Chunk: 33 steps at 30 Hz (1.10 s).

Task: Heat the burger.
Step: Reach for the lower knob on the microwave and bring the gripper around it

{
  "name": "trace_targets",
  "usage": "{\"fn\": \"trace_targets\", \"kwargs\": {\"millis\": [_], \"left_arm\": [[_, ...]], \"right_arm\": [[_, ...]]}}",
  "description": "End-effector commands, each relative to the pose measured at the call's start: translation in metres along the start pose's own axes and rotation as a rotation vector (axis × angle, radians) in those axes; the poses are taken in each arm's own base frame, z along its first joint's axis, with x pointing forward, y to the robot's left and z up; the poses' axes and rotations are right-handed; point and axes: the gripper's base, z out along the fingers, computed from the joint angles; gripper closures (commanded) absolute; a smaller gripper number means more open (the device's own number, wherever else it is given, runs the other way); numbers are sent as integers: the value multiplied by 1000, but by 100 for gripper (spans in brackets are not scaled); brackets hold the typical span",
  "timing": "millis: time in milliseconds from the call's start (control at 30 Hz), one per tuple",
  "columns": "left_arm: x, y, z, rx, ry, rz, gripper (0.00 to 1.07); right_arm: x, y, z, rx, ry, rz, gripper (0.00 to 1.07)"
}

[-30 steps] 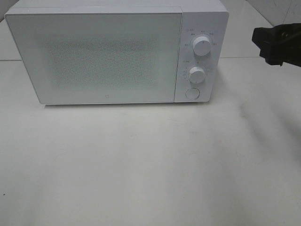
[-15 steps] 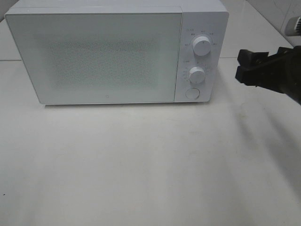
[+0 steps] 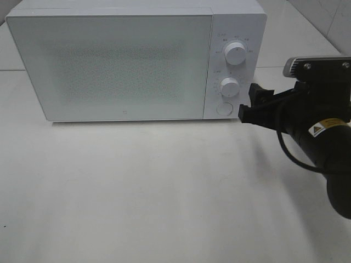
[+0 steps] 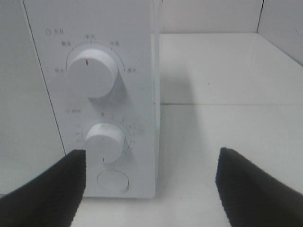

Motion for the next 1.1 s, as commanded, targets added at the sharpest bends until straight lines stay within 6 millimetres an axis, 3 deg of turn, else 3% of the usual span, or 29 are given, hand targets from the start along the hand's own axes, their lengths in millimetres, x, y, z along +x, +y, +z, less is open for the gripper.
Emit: {"fn": "trace_targets", "kwargs": {"millis": [33, 300, 767, 1100], "left_arm": [[1, -1, -3, 2, -36, -8, 7], [1, -1, -3, 2, -36, -8, 7], [1, -1, -3, 2, -36, -8, 7], [1, -1, -3, 2, -36, -8, 7]], "right_arm": [[-4, 2, -1, 52, -103, -10, 33], [6, 14, 9, 64, -90, -25, 33], [13, 42, 43, 32, -122, -20, 33], [17, 44, 68, 31, -143, -29, 33]]}}
